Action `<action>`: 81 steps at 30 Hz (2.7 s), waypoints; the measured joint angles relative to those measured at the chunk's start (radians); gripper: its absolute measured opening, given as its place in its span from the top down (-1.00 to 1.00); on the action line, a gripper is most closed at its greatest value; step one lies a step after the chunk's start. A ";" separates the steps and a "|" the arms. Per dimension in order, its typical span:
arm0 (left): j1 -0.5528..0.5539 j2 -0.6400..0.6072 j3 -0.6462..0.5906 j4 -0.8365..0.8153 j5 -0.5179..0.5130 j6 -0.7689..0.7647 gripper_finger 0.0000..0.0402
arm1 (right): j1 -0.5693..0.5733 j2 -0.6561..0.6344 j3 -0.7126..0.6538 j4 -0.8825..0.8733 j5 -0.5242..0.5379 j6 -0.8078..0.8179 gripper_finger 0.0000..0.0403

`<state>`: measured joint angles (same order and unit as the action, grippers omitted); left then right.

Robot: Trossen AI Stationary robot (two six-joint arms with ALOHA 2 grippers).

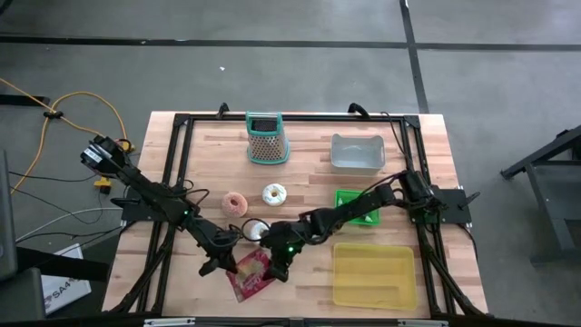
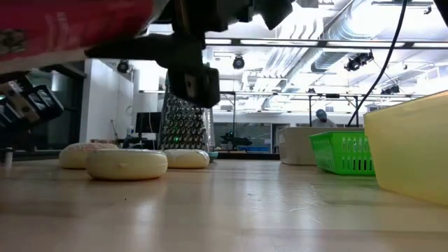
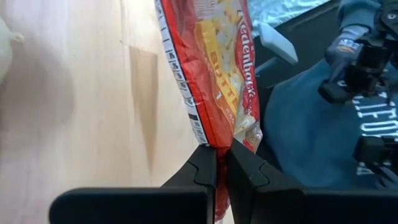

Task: Pick & Place Food Item
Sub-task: Put the red popcorn bag into the yellow bin

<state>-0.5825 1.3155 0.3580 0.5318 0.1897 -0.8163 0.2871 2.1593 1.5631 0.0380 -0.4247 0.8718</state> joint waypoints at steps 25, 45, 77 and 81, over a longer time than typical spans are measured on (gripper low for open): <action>0.002 0.000 0.000 0.039 -0.018 0.019 0.91 | -0.003 0.000 0.000 0.026 0.007 -0.012 0.92; 0.002 0.000 0.000 0.068 0.027 0.034 0.21 | -0.002 0.000 0.000 0.010 0.001 -0.028 0.95; 0.005 0.003 0.001 0.099 0.041 0.031 0.19 | 0.149 -0.373 0.000 -0.768 0.489 0.073 0.94; 0.005 0.004 0.001 0.097 0.042 0.032 0.19 | 0.216 -0.420 0.000 -0.951 0.607 0.287 0.94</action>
<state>-0.5777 1.3192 0.3588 0.6285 0.2314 -0.7845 0.5031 1.7395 1.5635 -0.9129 0.1821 1.1591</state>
